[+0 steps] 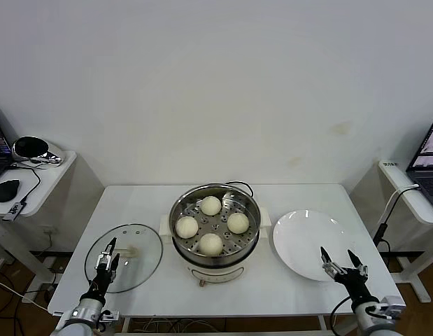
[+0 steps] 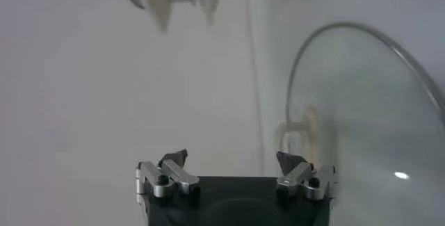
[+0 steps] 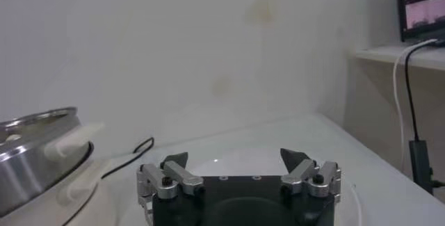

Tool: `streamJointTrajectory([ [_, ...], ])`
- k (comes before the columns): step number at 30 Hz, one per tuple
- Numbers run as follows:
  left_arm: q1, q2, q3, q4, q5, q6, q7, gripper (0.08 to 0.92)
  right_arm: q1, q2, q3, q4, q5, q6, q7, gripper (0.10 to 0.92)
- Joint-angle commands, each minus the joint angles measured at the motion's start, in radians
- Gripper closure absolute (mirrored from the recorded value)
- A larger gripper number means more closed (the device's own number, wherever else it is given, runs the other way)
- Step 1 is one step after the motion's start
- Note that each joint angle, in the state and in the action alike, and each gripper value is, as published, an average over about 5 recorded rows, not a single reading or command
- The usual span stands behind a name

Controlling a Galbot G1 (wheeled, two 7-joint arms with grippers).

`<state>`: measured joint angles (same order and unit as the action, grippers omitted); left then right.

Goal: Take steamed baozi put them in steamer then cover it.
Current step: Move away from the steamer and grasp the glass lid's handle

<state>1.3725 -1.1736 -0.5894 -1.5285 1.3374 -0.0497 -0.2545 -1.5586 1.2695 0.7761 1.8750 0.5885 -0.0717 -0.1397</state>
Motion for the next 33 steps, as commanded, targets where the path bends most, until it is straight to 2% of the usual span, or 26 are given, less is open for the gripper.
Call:
streamJointTrajectory([
  [1, -0.043, 0.006, 0.007, 0.035, 0.043, 0.061, 0.038, 0.177, -0.004, 0.013, -0.002, -0.005, -0.008, 0.002, 0.0, 0.203],
  [11, -0.095, 0.006, 0.045, 0.064, 0.016, 0.126, 0.052, 0.177, 0.0, 0.019, 0.0, -0.037, -0.039, 0.016, 0.001, 0.203],
  [21, -0.124, 0.003, 0.079, 0.085, -0.017, 0.133, 0.077, 0.177, 0.015, 0.027, -0.006, -0.064, -0.05, 0.019, 0.001, 0.203],
  [29, -0.167, -0.014, 0.096, 0.114, -0.037, 0.155, 0.065, 0.177, 0.018, 0.03, -0.008, -0.079, -0.055, 0.026, 0.0, 0.203],
  [33, -0.199, -0.033, 0.095, 0.172, -0.042, 0.154, 0.022, 0.177, 0.015, 0.022, -0.012, -0.086, -0.061, 0.029, 0.0, 0.203],
])
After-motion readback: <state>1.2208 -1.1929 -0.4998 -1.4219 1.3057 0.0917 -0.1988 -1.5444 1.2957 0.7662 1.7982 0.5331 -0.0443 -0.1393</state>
